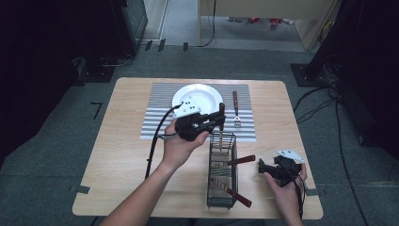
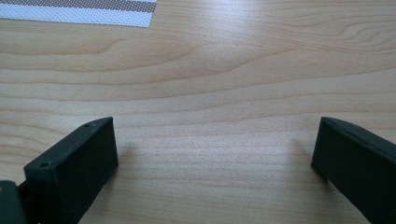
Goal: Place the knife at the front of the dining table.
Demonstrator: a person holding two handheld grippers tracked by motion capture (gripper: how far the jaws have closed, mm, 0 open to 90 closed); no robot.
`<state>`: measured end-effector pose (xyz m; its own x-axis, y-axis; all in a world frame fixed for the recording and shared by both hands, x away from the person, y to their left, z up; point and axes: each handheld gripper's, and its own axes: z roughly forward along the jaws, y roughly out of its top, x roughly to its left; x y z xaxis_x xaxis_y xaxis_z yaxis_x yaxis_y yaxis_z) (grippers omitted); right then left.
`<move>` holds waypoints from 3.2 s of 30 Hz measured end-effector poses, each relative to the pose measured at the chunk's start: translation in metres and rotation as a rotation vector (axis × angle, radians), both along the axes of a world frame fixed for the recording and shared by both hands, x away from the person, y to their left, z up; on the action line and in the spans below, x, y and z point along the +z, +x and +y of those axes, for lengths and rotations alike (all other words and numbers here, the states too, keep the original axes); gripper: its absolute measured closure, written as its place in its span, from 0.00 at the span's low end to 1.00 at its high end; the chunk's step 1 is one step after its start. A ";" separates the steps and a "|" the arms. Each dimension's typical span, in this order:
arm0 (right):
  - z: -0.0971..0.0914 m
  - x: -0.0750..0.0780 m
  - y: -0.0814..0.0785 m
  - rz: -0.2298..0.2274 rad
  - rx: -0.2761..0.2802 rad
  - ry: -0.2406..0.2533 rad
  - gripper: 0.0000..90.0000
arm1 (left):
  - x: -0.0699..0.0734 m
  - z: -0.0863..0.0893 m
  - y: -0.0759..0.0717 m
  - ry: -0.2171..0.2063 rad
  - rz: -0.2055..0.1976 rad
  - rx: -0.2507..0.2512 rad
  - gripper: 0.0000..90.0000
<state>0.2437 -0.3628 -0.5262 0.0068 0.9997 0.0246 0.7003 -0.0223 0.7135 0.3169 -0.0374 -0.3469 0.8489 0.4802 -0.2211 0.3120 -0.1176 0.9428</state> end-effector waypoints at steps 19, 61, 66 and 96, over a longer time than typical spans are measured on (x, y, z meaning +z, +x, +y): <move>0.000 0.000 0.000 0.000 0.000 0.000 0.00 | 0.041 0.070 -0.012 -0.134 -0.116 0.154 0.85; 0.000 0.000 0.000 0.002 0.000 0.001 0.00 | -0.039 0.157 0.032 0.073 -0.073 0.546 0.85; 0.000 0.000 0.000 0.001 -0.001 0.001 0.00 | -0.048 0.155 0.042 0.124 -0.056 0.563 0.85; 0.000 0.000 0.000 0.001 0.000 0.001 0.00 | -0.069 0.136 0.109 0.195 0.024 0.612 0.85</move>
